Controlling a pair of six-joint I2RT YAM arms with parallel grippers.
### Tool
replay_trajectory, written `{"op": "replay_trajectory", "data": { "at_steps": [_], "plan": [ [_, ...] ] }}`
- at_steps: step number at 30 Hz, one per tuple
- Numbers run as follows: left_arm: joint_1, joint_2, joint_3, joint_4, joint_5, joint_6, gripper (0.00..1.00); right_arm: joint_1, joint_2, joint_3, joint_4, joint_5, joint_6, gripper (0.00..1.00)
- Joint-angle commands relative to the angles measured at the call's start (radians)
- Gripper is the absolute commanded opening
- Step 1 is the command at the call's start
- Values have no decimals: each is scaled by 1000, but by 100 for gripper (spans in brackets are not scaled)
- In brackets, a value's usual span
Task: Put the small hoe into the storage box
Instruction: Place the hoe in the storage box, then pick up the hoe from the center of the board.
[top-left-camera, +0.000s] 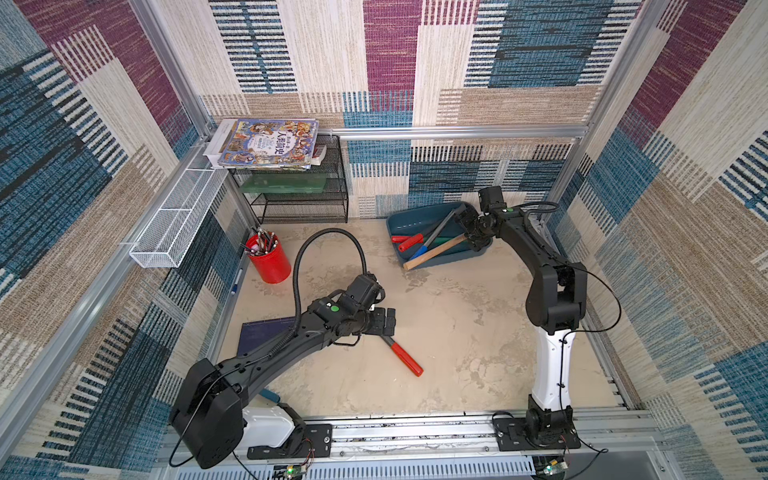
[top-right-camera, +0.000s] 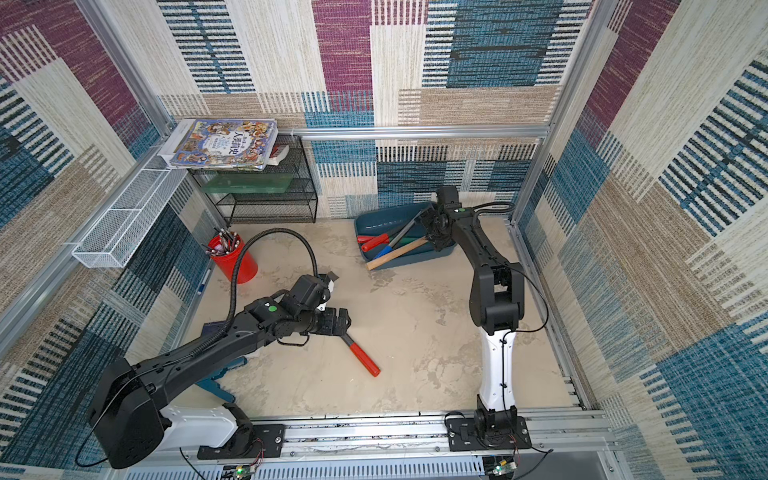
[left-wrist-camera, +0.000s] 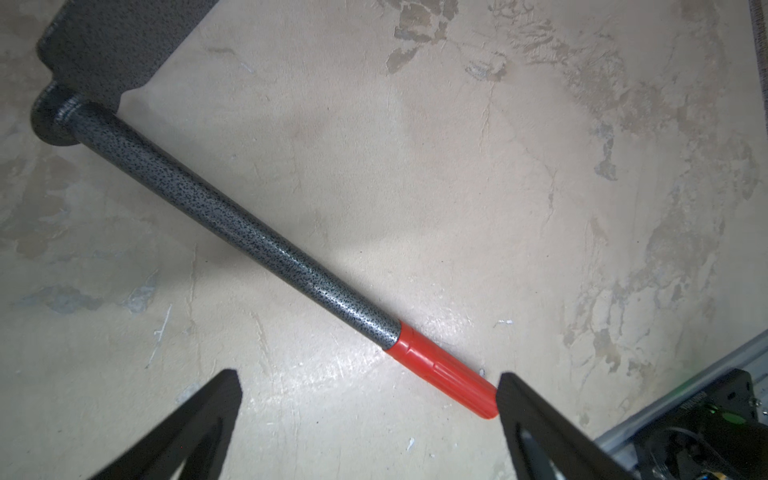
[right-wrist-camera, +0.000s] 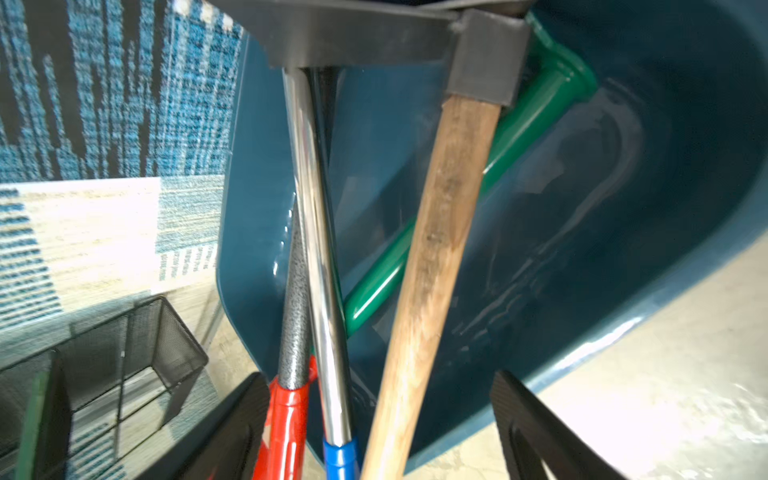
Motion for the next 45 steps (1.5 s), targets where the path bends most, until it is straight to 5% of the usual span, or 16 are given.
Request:
{"op": "replay_trajectory", "data": {
  "at_steps": [1, 13, 18, 45],
  "plan": [
    [1, 6, 10, -31, -33, -17, 99, 9, -46, -39, 46, 49, -52, 86],
    [5, 21, 25, -49, -65, -26, 100, 61, -188, -202, 65, 132, -185, 84],
    [15, 21, 33, -50, -69, -22, 100, 87, -259, -300, 89, 193, -241, 99],
    [93, 32, 21, -73, -35, -59, 100, 396, -351, -457, 70, 321, -504, 94]
  ]
}}
